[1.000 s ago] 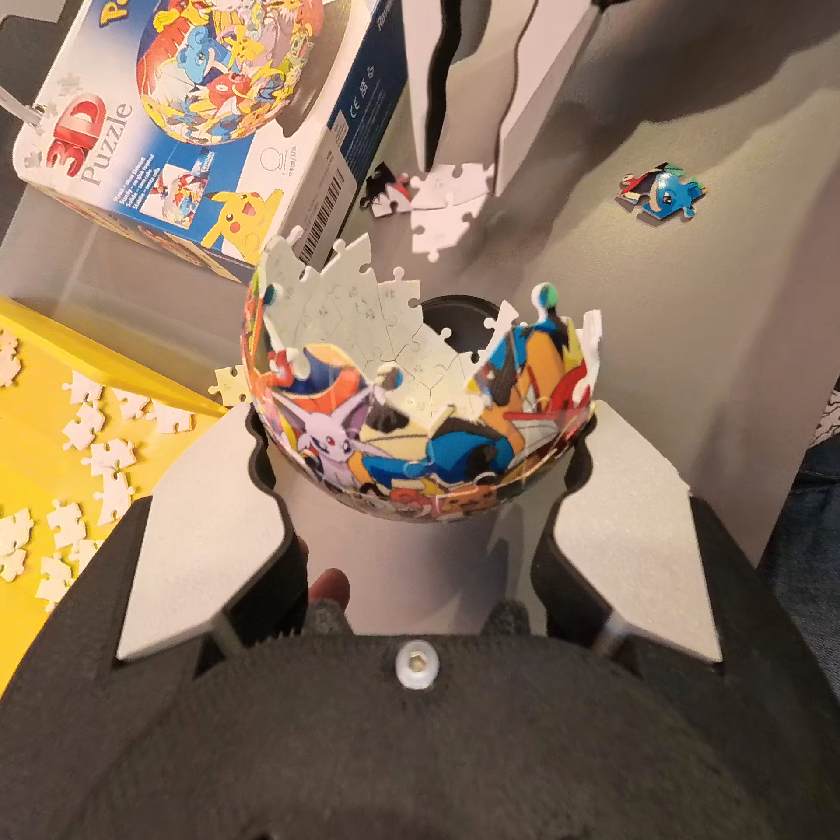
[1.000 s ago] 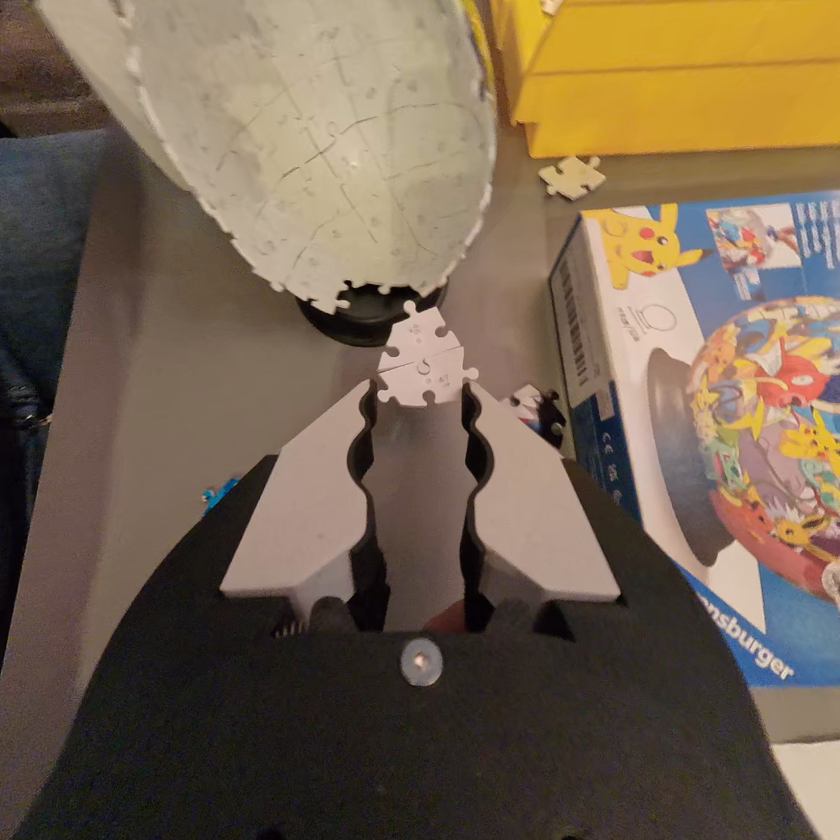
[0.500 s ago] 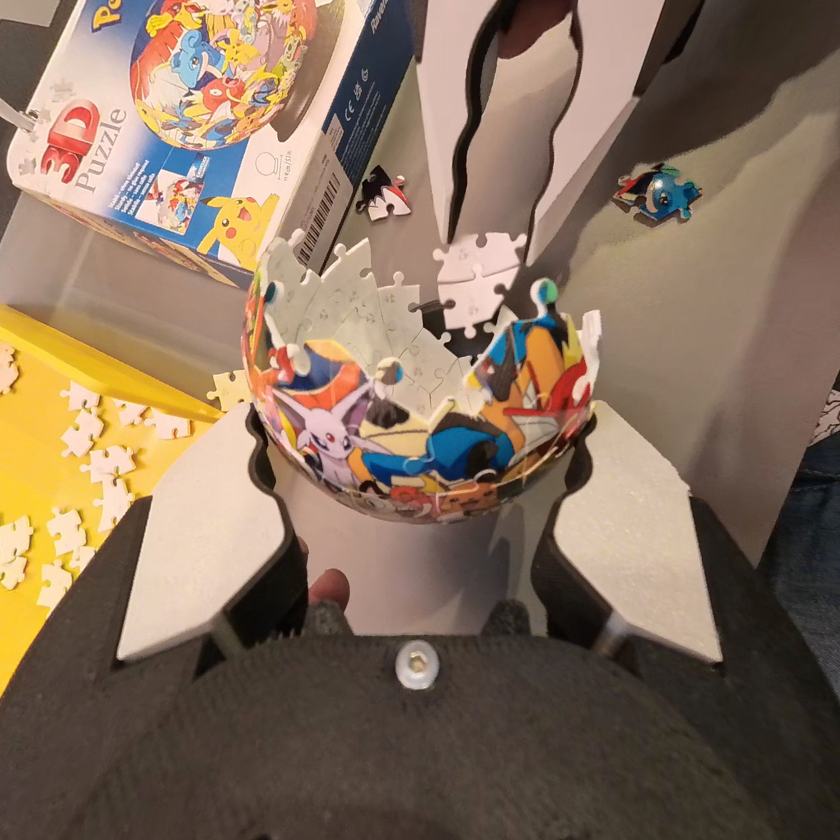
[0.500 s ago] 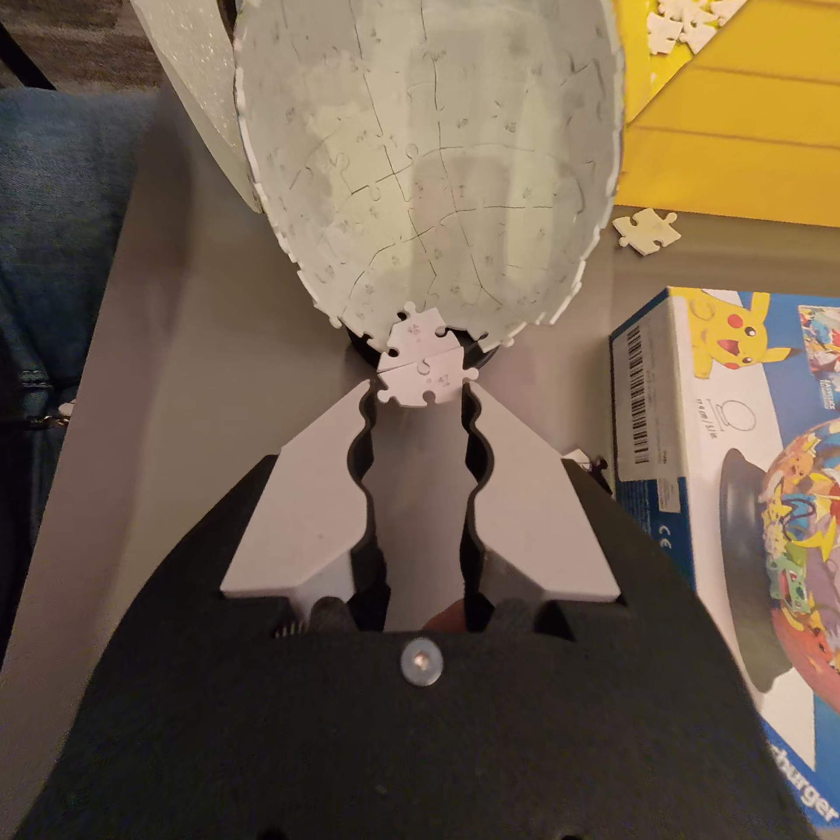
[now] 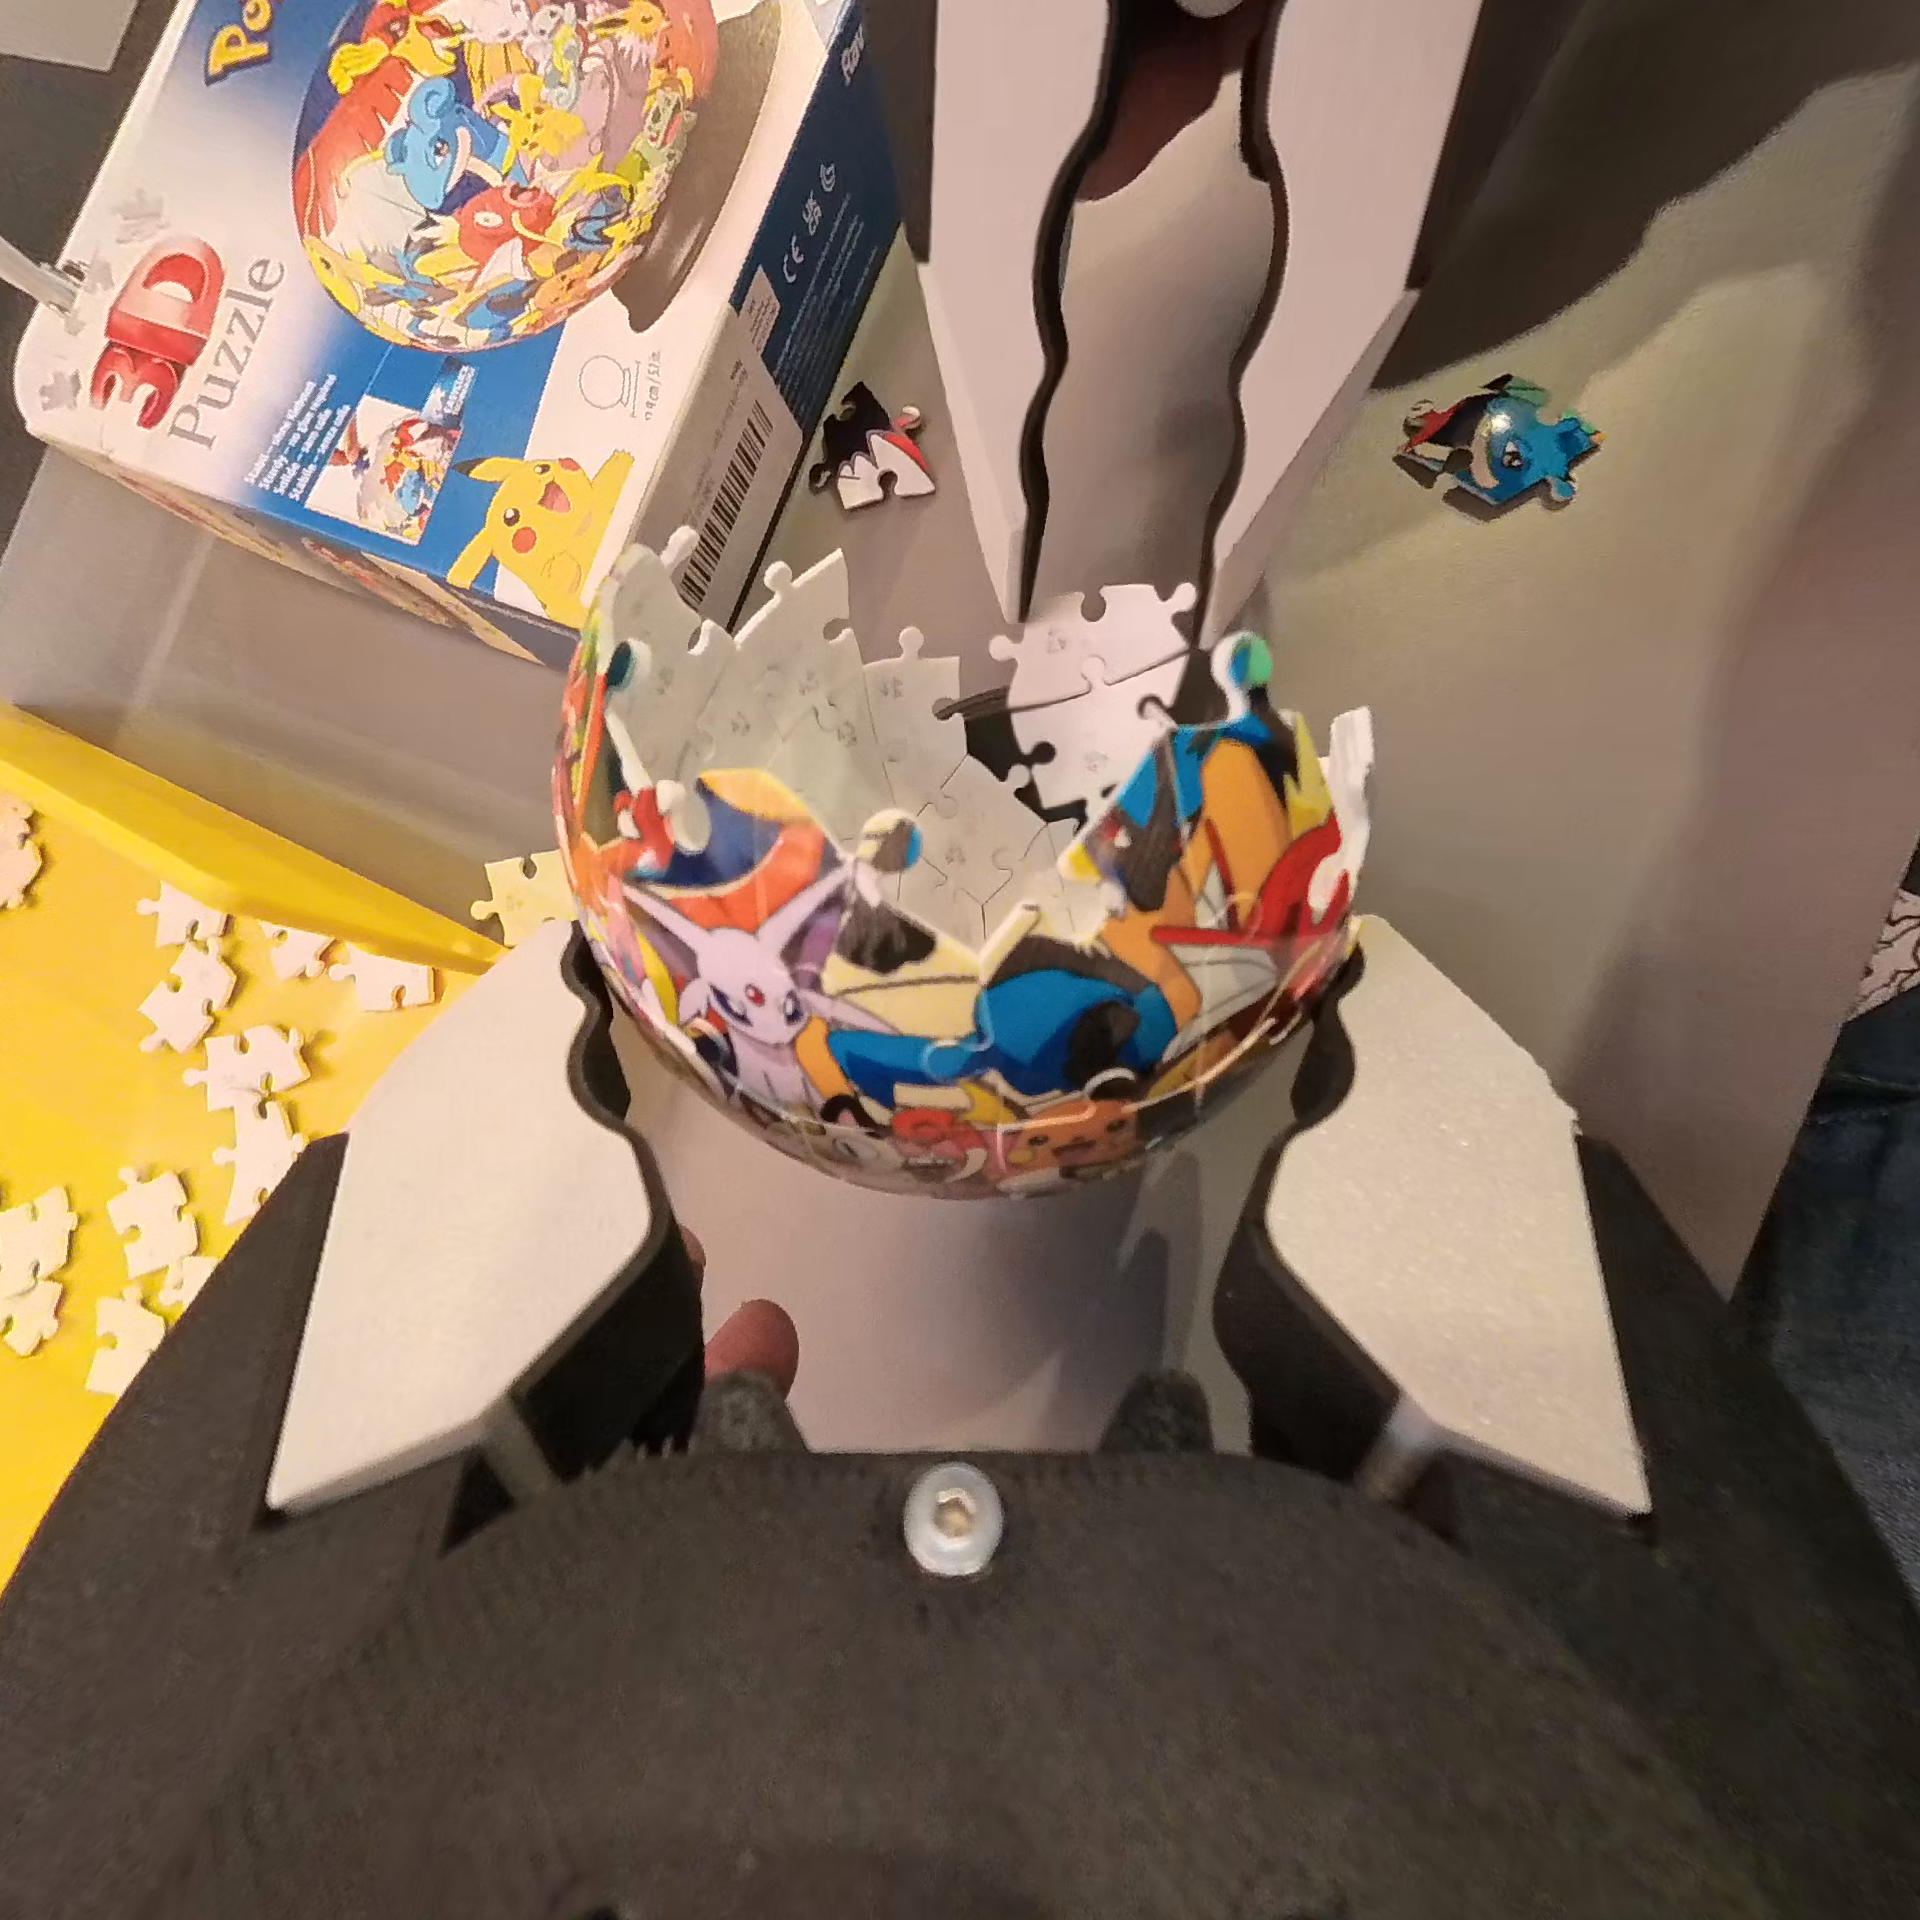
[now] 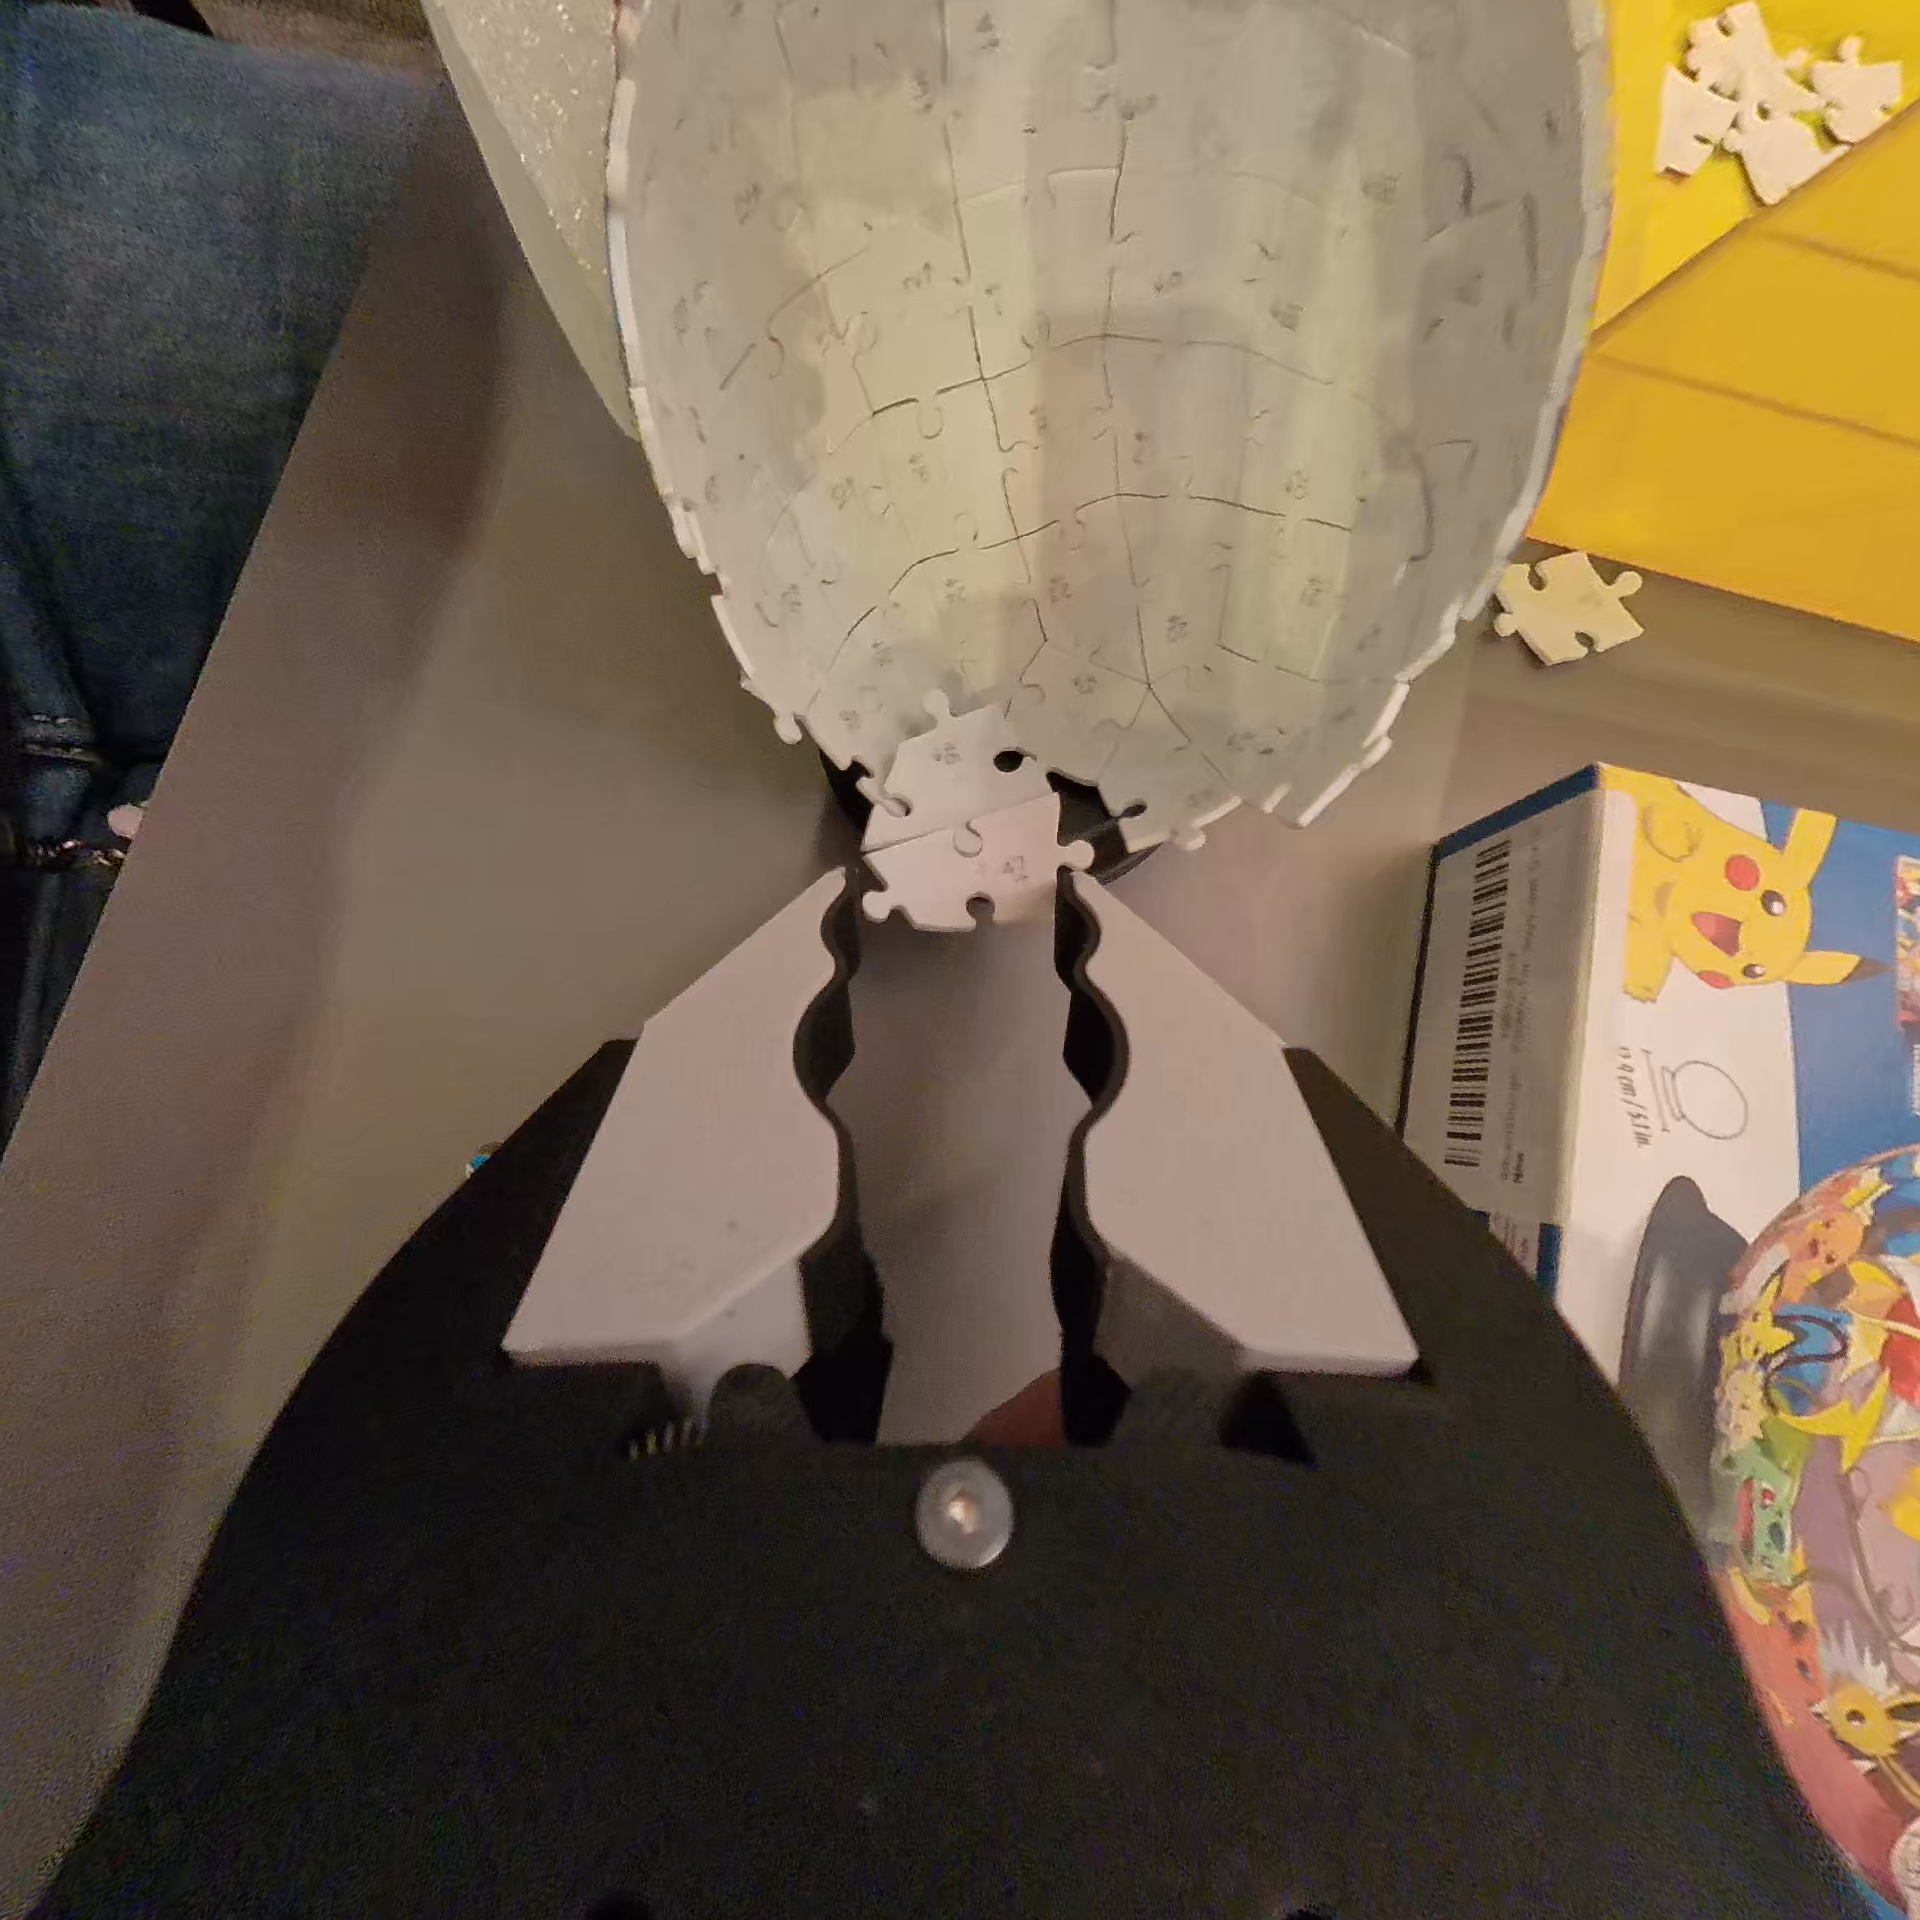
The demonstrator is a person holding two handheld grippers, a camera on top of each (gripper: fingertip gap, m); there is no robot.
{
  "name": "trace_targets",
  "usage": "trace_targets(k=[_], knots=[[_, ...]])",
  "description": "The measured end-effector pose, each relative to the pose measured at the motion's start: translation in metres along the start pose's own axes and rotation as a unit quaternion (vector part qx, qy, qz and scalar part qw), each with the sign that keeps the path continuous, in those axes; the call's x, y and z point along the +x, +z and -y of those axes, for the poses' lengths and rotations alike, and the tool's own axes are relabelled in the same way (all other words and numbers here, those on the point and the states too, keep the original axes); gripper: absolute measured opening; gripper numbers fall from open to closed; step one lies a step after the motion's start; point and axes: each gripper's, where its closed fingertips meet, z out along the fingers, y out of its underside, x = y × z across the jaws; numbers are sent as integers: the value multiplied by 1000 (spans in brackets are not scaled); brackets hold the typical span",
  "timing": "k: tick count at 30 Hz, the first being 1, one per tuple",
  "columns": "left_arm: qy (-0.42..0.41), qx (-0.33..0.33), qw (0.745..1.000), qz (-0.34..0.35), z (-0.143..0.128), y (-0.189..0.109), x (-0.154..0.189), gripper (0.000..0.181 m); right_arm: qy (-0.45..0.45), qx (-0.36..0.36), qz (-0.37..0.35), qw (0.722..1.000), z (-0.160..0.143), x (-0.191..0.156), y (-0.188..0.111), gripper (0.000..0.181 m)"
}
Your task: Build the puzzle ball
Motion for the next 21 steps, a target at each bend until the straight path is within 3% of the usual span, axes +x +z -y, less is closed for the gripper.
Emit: trace_targets(k=[21], knots=[[6, -5, 1000, -7, 1, 1, 1, 126, -135, -102, -24, 985, 0, 6, 3, 36]])
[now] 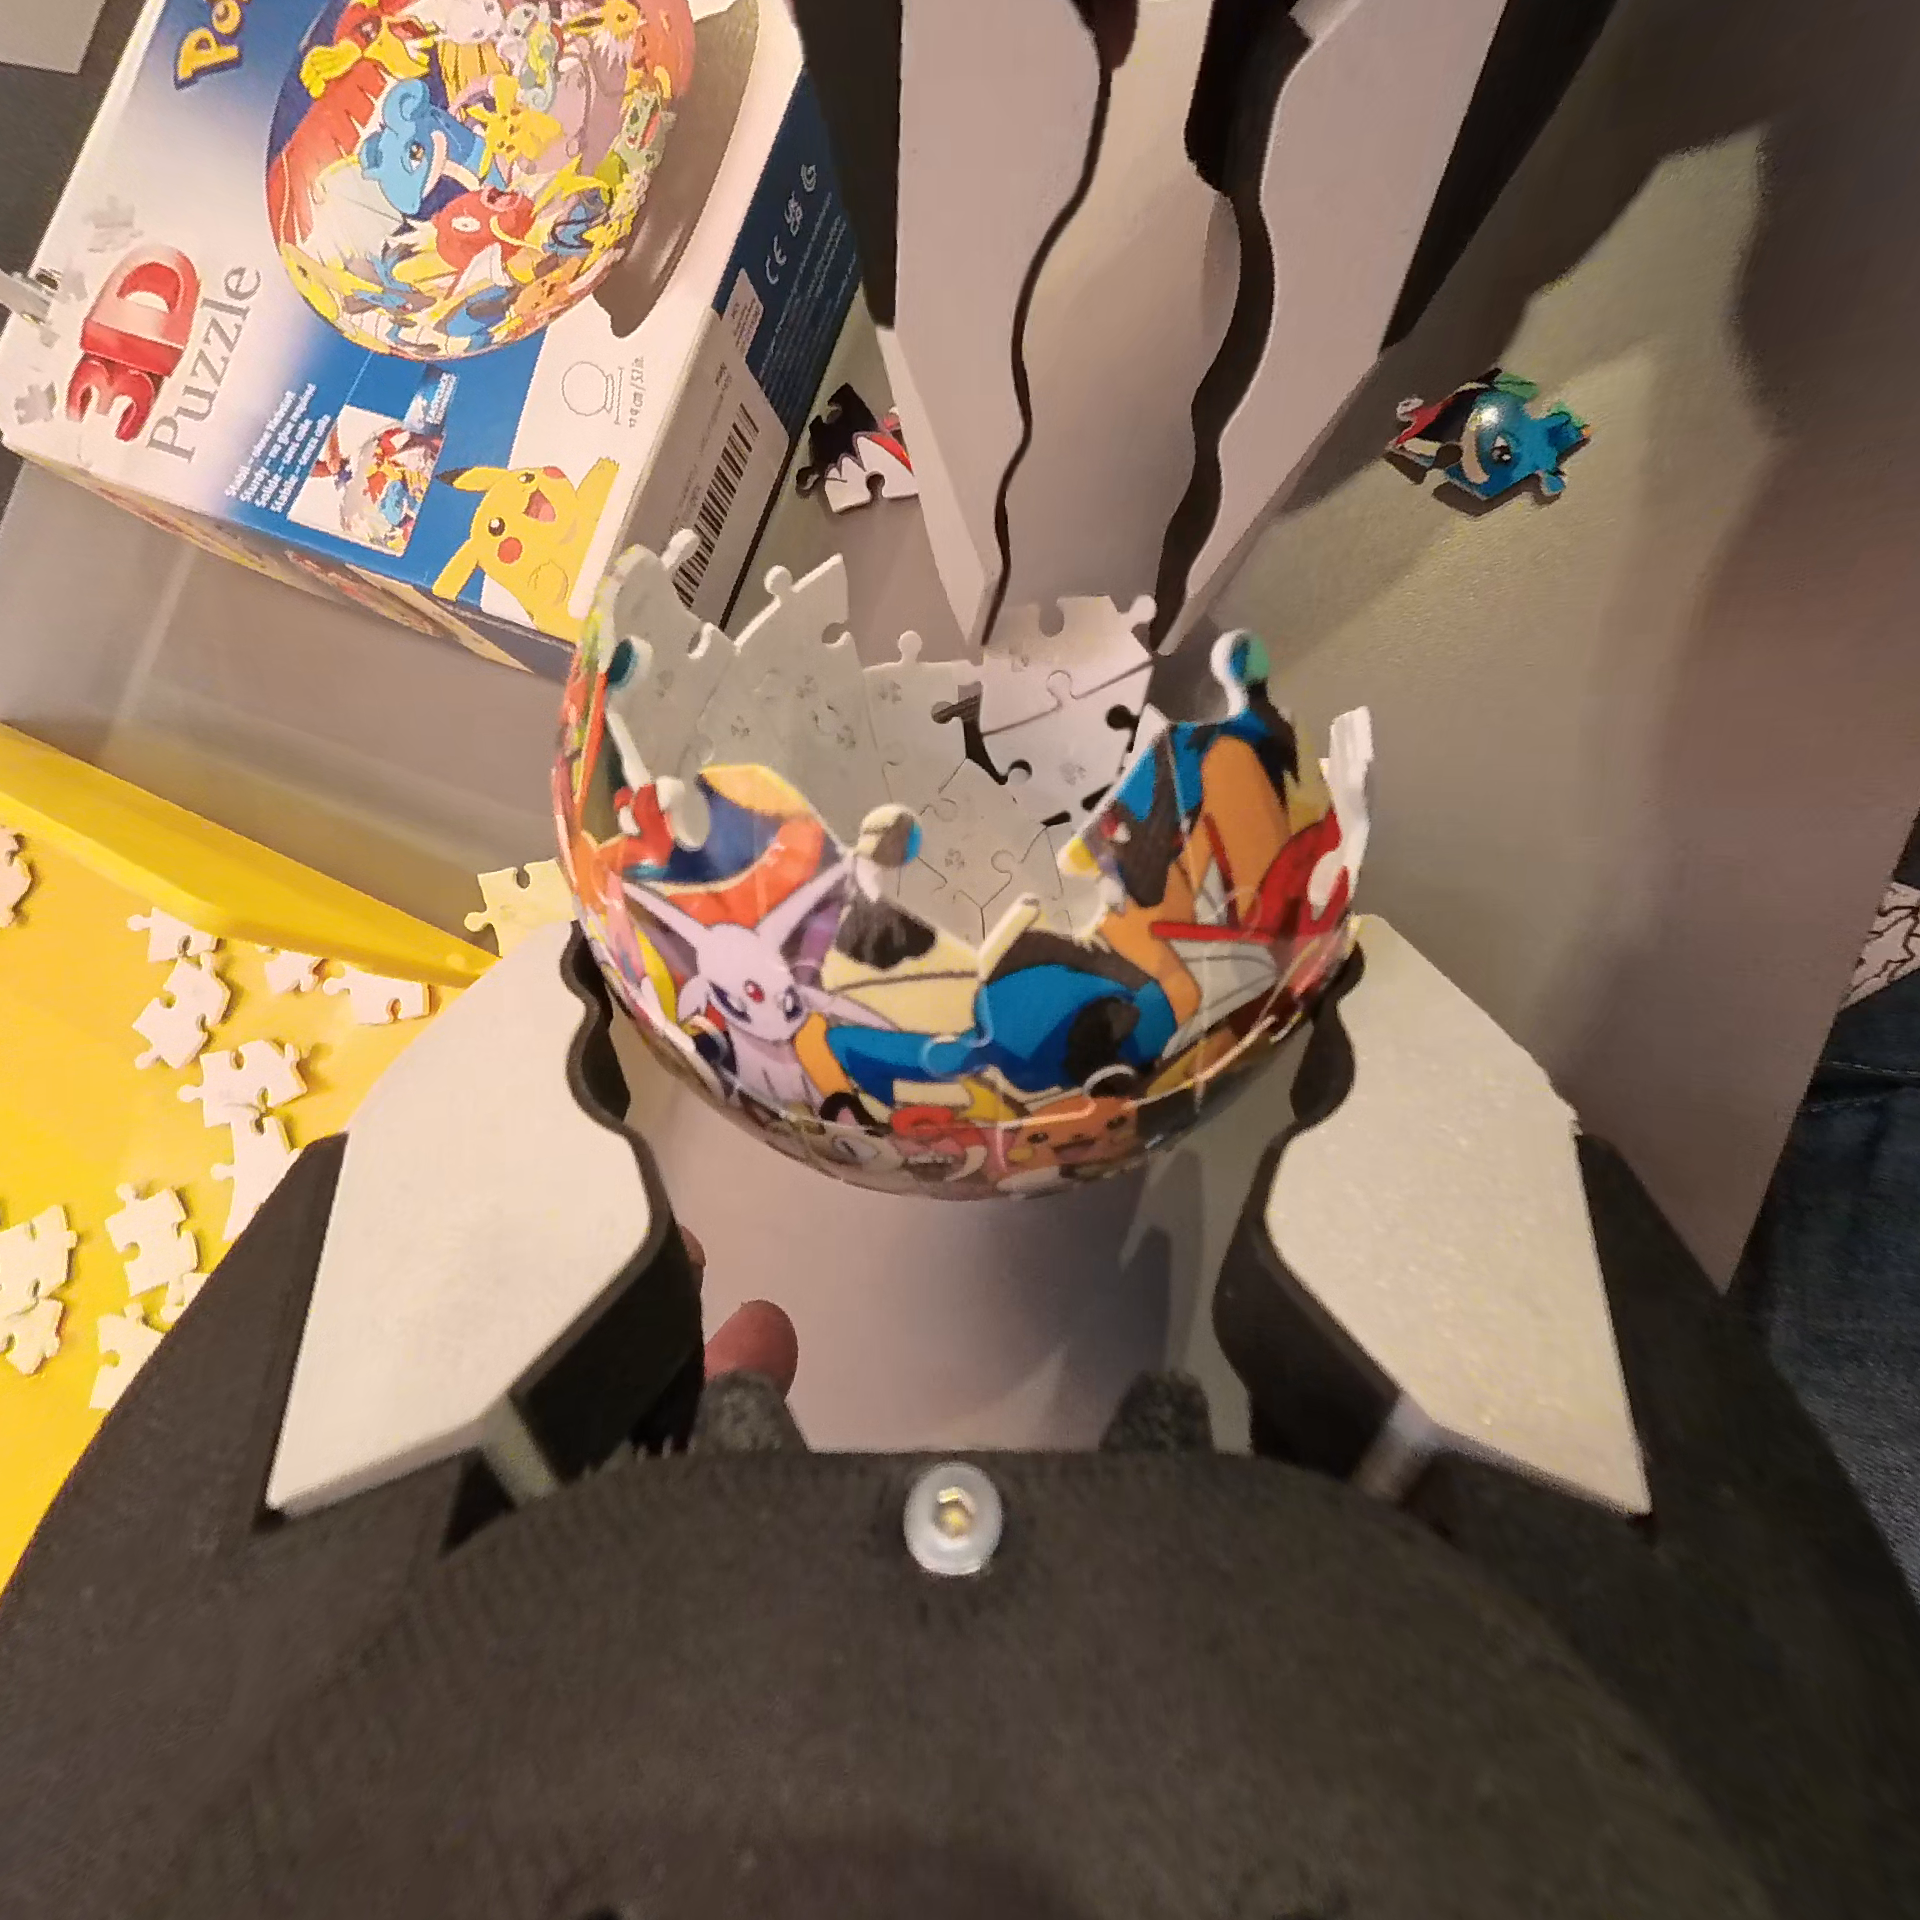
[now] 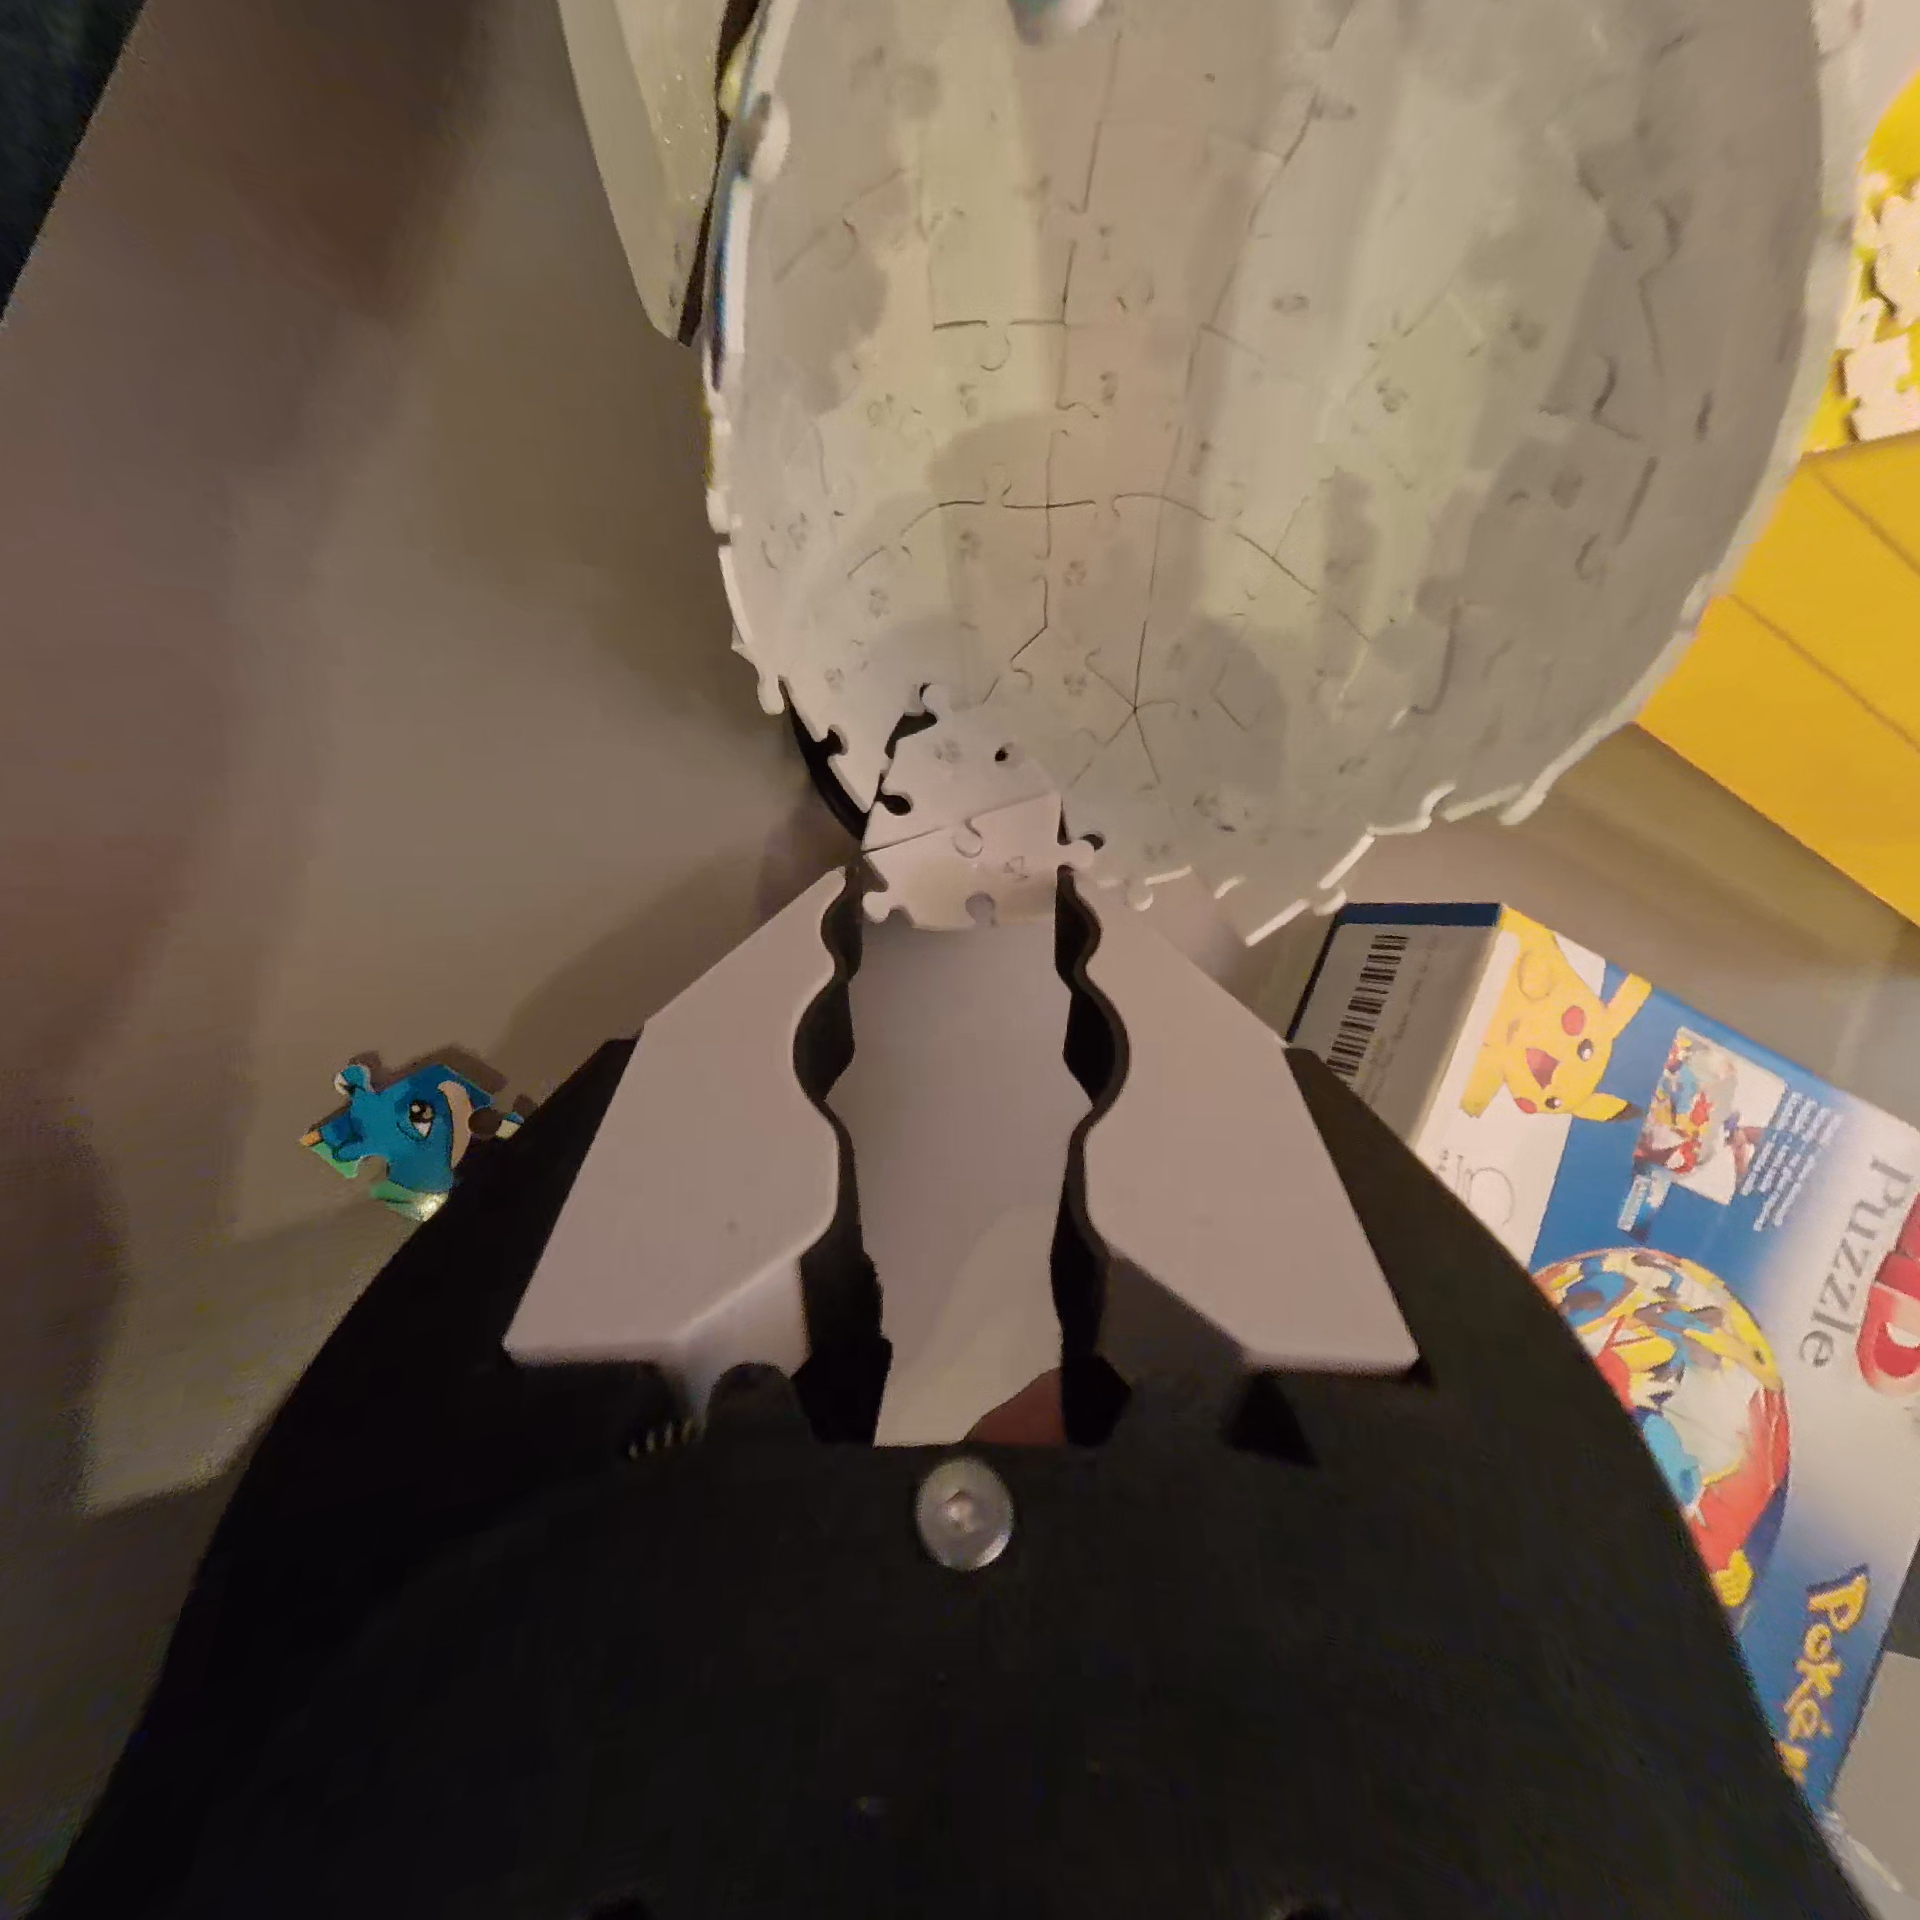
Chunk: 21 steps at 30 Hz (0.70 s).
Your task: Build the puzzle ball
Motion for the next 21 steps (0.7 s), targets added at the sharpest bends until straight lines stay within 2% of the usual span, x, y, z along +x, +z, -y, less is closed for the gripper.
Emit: trace_targets(k=[11, 21], knots=[[2, 4, 1000, -2, 2, 1, 0, 126, -36, -34, 36, 998, -7, 0, 7, 36], [2, 7, 1000, -2, 2, 2, 1, 126, -40, -37, 47, 997, -7, -1, 8, 36]])
